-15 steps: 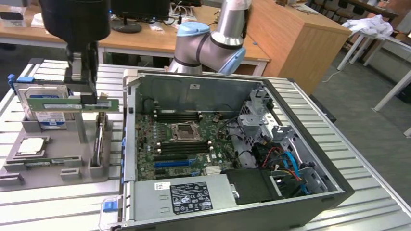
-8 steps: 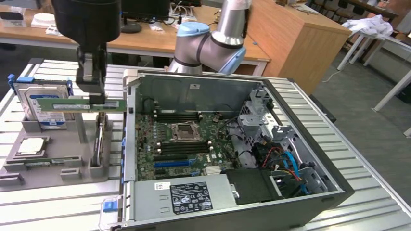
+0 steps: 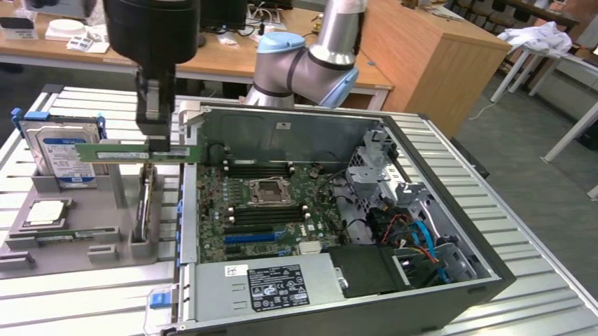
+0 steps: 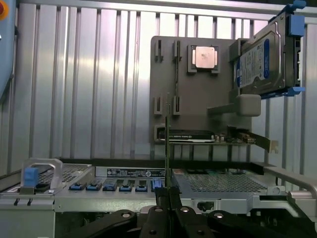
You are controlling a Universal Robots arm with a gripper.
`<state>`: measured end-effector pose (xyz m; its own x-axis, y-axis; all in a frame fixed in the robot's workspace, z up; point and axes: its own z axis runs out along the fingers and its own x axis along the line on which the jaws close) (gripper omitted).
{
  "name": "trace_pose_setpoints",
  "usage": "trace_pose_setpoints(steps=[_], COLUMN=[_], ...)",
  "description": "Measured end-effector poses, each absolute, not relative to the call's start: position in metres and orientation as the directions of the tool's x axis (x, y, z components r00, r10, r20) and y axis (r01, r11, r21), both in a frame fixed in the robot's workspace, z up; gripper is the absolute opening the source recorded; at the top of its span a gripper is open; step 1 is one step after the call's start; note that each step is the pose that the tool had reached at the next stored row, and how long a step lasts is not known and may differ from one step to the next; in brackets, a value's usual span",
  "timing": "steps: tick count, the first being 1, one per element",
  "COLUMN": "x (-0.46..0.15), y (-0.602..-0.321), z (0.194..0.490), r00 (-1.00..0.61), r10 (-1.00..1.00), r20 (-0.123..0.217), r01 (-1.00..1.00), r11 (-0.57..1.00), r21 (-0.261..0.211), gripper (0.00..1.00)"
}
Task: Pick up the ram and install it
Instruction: 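Pick up the ram and move it above insertion slot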
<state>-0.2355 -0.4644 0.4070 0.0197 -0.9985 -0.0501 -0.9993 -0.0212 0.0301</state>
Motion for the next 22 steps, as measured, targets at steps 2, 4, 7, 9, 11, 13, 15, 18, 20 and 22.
trace_pose_setpoints(steps=[2,4,7,9,11,13,15,18,20,22], x=[-0.231,-0.225,-0.215,-0.208,-0.201,-0.193,-0.186,-0.175,-0.167,-0.16], y=[-0.464,-0.464,-0.464,-0.464,-0.464,-0.464,-0.464,-0.464,-0.464,-0.464], z=[0.407,0.407,0.407,0.407,0.407,0.407,0.407,0.407,0.407,0.407], r00=[0.02,0.02,0.02,0.02,0.02,0.019,0.019,0.019,0.019,0.019], r10=[-0.999,-0.999,-0.999,-0.999,-0.999,-0.999,-0.999,-0.999,-0.999,-0.999], r20=[-0.05,-0.05,-0.05,-0.05,-0.05,-0.05,-0.05,-0.05,-0.05,-0.05], r01=[-0.999,-0.999,-0.999,-0.999,-0.999,-0.999,-0.999,-0.999,-0.999,-0.999], r11=[-0.021,-0.021,-0.021,-0.021,-0.021,-0.021,-0.021,-0.021,-0.021,-0.021], r21=[0.031,0.031,0.032,0.033,0.034,0.035,0.037,0.038,0.039,0.041], gripper=[0.12,0.12,0.12,0.12,0.12,0.12,0.12,0.12,0.12,0.12])
